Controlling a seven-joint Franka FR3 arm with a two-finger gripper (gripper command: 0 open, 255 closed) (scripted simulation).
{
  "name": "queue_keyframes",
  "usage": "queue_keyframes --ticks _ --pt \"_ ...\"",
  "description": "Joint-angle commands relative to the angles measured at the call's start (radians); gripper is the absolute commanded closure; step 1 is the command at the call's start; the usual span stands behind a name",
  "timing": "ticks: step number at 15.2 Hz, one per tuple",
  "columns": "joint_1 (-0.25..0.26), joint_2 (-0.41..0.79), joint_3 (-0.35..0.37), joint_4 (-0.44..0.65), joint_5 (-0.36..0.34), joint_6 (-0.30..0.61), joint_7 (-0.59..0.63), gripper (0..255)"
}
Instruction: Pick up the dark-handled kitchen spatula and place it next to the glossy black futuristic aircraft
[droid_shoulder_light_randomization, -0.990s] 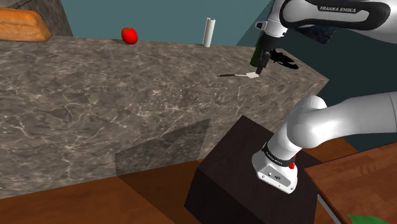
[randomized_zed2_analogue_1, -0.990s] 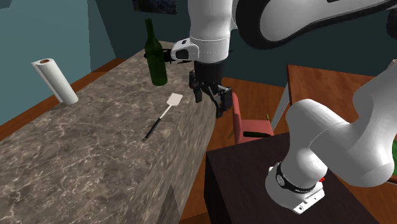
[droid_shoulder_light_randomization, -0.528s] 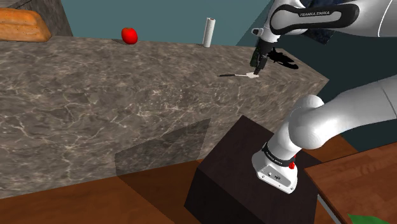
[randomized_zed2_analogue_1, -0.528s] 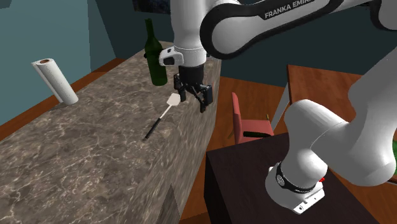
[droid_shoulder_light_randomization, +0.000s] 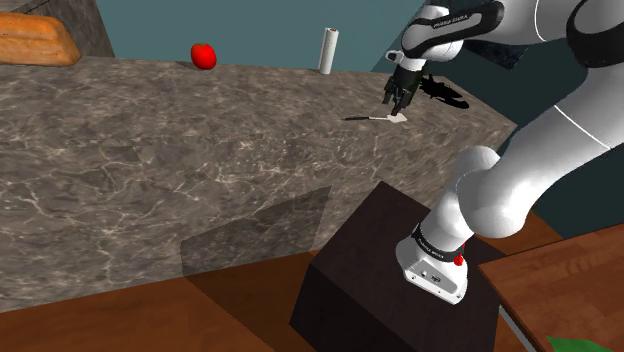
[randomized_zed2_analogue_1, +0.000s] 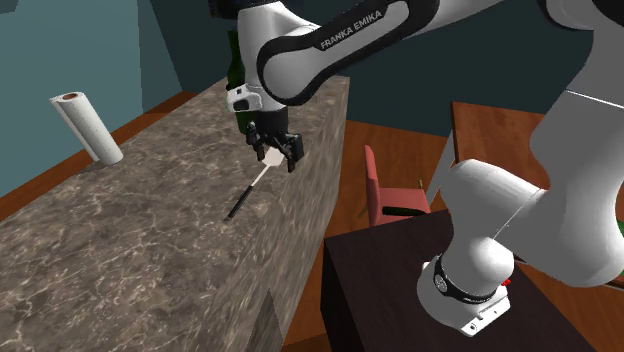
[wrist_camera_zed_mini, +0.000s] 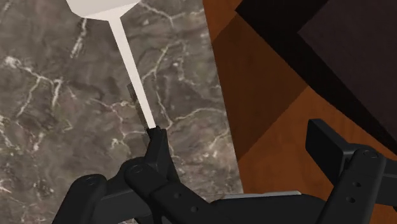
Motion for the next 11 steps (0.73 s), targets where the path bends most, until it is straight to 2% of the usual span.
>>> queue_keyframes --ticks 1,2,3,4,5,6,11 --pt "0.104 0.142 -0.139 0.059 0.134 0.046 -0.172 0" --pt "0.161 0.251 -0.219 0.092 0.257 0.056 -0.290 0" --pt "0.163 0.404 -0.254 0.130 0.436 0.046 -0.446 0" --pt "0.112 0.528 -0.232 0.174 0.575 0.021 -0.569 0" --pt "0.011 0.575 -0.142 0.214 0.621 0.012 -0.622 0" --pt "-0.023 0.569 -0.106 0.220 0.611 0.016 -0.619 0" --pt "-0.062 0.615 -0.060 0.194 0.668 0.063 -0.655 0"
